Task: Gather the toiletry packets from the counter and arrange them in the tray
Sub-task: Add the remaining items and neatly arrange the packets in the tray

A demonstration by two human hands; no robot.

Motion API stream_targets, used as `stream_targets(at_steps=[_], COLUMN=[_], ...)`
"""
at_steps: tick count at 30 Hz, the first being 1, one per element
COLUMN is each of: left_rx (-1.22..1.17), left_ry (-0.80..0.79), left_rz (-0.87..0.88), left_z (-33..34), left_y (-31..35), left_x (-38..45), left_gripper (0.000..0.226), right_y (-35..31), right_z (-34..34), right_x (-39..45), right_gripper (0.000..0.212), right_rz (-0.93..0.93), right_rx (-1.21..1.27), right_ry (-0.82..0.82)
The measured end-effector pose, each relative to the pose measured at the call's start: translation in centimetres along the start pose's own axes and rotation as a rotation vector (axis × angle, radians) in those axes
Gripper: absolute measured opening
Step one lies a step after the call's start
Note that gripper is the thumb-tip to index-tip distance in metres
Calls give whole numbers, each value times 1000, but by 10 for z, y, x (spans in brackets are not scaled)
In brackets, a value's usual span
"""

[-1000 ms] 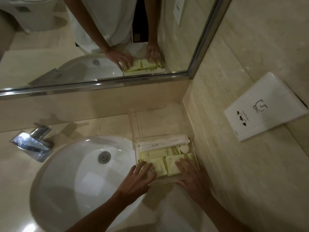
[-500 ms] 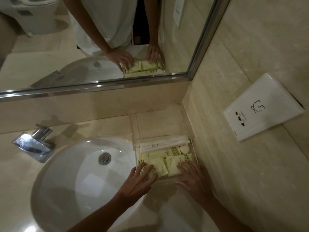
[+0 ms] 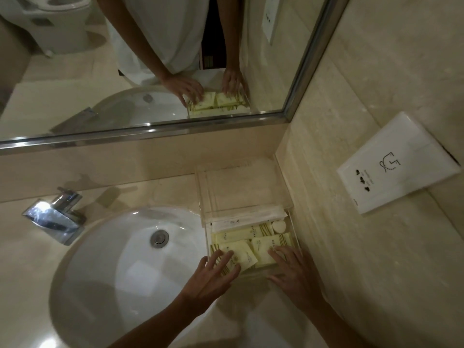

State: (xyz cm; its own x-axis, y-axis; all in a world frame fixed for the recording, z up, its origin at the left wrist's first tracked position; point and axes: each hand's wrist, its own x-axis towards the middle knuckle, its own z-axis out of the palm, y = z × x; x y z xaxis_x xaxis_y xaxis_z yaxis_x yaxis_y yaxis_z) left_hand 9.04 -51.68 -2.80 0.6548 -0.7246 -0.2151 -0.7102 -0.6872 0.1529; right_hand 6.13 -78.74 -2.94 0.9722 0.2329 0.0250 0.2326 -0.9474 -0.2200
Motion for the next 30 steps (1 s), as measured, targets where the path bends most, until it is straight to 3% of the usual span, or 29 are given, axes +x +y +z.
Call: stream_targets(at_steps=[8, 18, 22, 30], left_rx=[-18, -17, -13, -54], left_ry=[17, 6, 19, 66], left_rz=[-14, -29, -36, -153], left_z=[-3, -2, -1, -4], left_y=[10, 12, 8, 6], left_x=[-3, -1, 0, 1], left_gripper=[74, 75, 74, 62], right_y=[7, 12, 10, -2], right_z=[0, 6, 7, -4], right_x=[-3, -4, -2, 5], right_gripper=[65, 60, 66, 94], right_rz=[-13, -57, -73, 89], right_rx=[26, 23, 18, 67], right_ry=[-32, 46, 88, -5])
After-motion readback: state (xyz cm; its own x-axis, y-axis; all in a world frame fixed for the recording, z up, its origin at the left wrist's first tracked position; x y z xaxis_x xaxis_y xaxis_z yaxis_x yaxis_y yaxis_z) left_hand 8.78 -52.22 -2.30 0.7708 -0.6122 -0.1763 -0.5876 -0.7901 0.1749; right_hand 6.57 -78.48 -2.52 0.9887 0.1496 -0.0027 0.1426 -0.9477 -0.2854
